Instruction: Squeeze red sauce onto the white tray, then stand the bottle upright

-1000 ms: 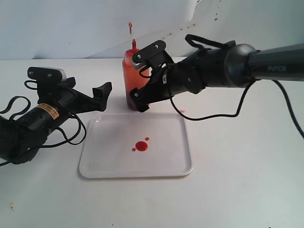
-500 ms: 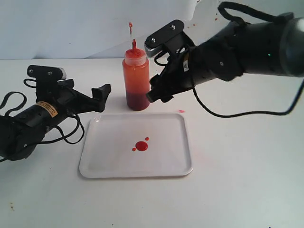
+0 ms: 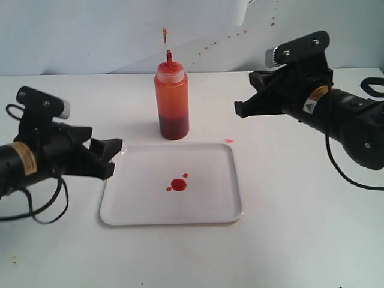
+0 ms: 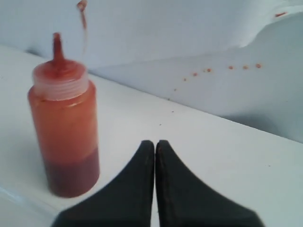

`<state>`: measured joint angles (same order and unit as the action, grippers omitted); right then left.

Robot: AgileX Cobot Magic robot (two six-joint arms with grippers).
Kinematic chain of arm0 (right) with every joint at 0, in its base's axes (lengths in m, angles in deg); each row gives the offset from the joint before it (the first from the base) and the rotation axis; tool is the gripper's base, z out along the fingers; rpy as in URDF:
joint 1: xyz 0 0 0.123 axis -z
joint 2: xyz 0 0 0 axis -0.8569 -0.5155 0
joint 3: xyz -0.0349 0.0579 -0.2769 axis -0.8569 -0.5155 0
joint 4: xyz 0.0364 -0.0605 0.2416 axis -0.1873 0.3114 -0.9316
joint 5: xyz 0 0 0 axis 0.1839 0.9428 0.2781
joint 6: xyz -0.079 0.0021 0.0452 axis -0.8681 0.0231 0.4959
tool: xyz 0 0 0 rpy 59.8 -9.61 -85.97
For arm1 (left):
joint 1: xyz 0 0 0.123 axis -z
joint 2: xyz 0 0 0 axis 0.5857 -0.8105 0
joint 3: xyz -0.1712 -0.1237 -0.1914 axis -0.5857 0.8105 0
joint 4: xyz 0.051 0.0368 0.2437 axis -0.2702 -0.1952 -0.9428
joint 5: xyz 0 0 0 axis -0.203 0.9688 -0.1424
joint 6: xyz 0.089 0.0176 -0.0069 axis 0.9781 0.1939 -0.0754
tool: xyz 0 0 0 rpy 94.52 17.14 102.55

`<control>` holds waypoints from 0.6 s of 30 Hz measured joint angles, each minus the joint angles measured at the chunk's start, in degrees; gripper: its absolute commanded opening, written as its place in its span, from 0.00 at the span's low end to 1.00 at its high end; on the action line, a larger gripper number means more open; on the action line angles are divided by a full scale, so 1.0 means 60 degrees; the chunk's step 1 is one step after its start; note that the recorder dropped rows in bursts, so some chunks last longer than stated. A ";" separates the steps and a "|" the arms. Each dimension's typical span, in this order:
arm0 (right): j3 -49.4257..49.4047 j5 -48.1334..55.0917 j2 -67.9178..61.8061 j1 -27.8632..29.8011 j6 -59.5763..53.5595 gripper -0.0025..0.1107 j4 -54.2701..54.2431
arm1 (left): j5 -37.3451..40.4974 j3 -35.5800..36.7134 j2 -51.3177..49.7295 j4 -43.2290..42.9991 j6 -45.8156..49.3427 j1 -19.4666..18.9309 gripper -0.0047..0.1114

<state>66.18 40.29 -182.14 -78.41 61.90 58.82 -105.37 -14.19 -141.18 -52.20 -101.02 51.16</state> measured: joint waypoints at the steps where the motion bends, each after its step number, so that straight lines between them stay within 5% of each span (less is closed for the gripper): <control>1: -0.0023 -0.0120 0.0000 0.0094 0.0094 0.02 -0.0100 | -0.0129 0.0382 0.0194 -0.0054 -0.0011 0.0000 0.31; 6: -0.0320 -0.0773 0.0000 0.0173 0.0437 0.02 -0.0232 | -0.1004 0.1956 0.1367 -0.0151 -0.0127 0.0000 0.04; 18: -0.2676 -0.5487 0.0014 0.0134 0.0788 0.02 -0.0804 | -0.1218 0.4095 0.4882 -0.0173 -0.0498 0.0000 0.04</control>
<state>50.13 7.37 -182.06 -77.60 66.63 53.99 -112.67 10.38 -111.89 -53.24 -104.01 51.16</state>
